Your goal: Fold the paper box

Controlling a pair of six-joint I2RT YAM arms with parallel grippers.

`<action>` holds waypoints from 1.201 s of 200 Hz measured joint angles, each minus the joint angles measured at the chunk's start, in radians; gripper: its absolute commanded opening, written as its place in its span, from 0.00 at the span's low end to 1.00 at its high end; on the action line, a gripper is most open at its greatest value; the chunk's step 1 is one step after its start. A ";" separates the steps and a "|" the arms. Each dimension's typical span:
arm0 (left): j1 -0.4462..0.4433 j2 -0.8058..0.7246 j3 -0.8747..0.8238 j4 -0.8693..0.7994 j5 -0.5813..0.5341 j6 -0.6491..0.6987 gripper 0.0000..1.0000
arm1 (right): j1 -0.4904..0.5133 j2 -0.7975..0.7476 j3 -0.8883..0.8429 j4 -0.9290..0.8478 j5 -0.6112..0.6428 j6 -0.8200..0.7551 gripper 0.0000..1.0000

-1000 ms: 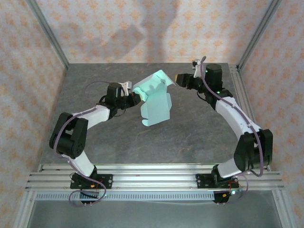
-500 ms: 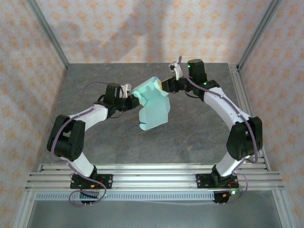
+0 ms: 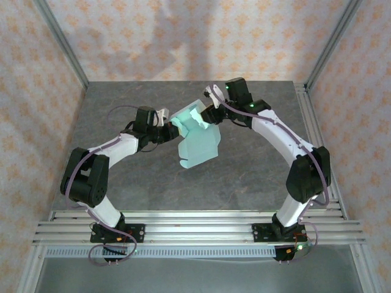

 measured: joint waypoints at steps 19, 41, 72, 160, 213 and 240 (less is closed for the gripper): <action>0.000 0.000 0.005 -0.019 0.000 0.010 0.03 | 0.011 0.013 0.007 -0.001 0.057 -0.019 0.22; 0.000 -0.002 0.014 -0.055 0.000 0.027 0.03 | 0.026 0.023 0.006 0.002 0.126 -0.028 0.18; 0.000 -0.013 0.016 -0.090 0.000 0.039 0.03 | 0.065 0.023 -0.013 0.035 0.235 -0.047 0.16; -0.037 -0.074 0.016 -0.146 -0.008 0.045 0.03 | 0.151 0.023 -0.080 0.163 0.579 -0.109 0.07; -0.040 -0.089 0.016 -0.146 -0.012 0.045 0.03 | 0.180 0.039 -0.083 0.215 0.697 -0.132 0.00; -0.040 -0.090 0.016 -0.147 -0.012 0.045 0.03 | 0.183 0.059 -0.083 0.229 0.720 -0.135 0.12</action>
